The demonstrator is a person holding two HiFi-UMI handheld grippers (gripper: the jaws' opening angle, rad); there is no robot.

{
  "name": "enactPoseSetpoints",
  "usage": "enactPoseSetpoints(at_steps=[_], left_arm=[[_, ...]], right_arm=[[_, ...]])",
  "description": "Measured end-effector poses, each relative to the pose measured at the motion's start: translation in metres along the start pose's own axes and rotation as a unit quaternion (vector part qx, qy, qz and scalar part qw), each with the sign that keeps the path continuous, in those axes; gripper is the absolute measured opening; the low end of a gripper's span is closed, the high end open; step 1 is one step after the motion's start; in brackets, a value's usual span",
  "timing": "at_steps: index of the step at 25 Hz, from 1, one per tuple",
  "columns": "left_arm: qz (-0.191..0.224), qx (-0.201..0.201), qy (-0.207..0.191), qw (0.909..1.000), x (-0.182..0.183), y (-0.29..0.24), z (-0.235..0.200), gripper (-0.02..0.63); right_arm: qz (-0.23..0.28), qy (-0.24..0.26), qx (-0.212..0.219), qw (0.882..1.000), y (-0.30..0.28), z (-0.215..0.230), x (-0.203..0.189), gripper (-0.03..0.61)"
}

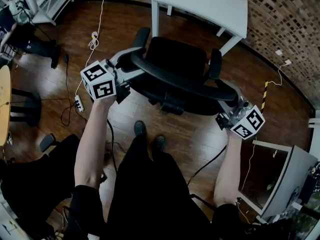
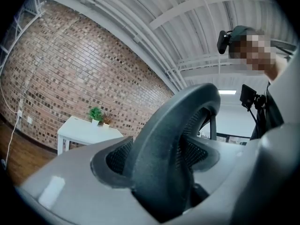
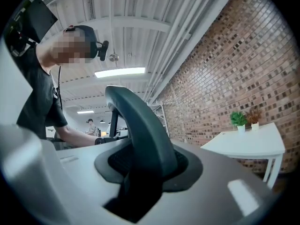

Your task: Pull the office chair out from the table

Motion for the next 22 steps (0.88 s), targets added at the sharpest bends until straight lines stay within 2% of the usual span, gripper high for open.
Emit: enactPoseSetpoints(at_steps=[3, 5, 9, 11, 17, 20, 22], left_arm=[[0.010, -0.005, -0.010, 0.9999, -0.028, 0.052, 0.023, 0.411], [0.008, -0.016, -0.019, 0.9997, -0.020, 0.065, 0.031, 0.411], [-0.002, -0.014, -0.011, 0.9998, 0.033, 0.028, 0.070, 0.410], [-0.010, -0.019, -0.013, 0.9997, 0.067, 0.024, 0.092, 0.410], [-0.036, -0.033, -0.002, 0.9988, 0.167, 0.070, 0.157, 0.410], [-0.041, -0.040, 0.007, 0.9983, 0.196, 0.096, 0.157, 0.408], [-0.039, -0.044, 0.012, 0.9982, 0.199, 0.110, 0.153, 0.409]], right_arm=[[-0.006, 0.015, 0.000, 1.000, -0.007, -0.061, -0.016, 0.151], [-0.005, 0.024, -0.007, 1.000, -0.008, -0.082, -0.008, 0.150], [-0.002, 0.004, -0.005, 1.000, 0.037, -0.069, 0.051, 0.154], [0.006, -0.004, -0.010, 1.000, 0.051, -0.077, 0.081, 0.155], [0.006, -0.038, -0.025, 0.999, 0.053, -0.149, 0.176, 0.155], [0.000, -0.048, -0.036, 0.998, 0.034, -0.168, 0.198, 0.155], [-0.008, -0.054, -0.044, 0.998, 0.023, -0.176, 0.197, 0.155]])
Point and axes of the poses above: the fingertips, and each gripper's own axes: y backward along the fingers, z to its right, x out of its top, the point moved 10 cm from there along y, backward along the fingers, and after that the axes turned 10 degrees about -z, right-handed, at the moved point
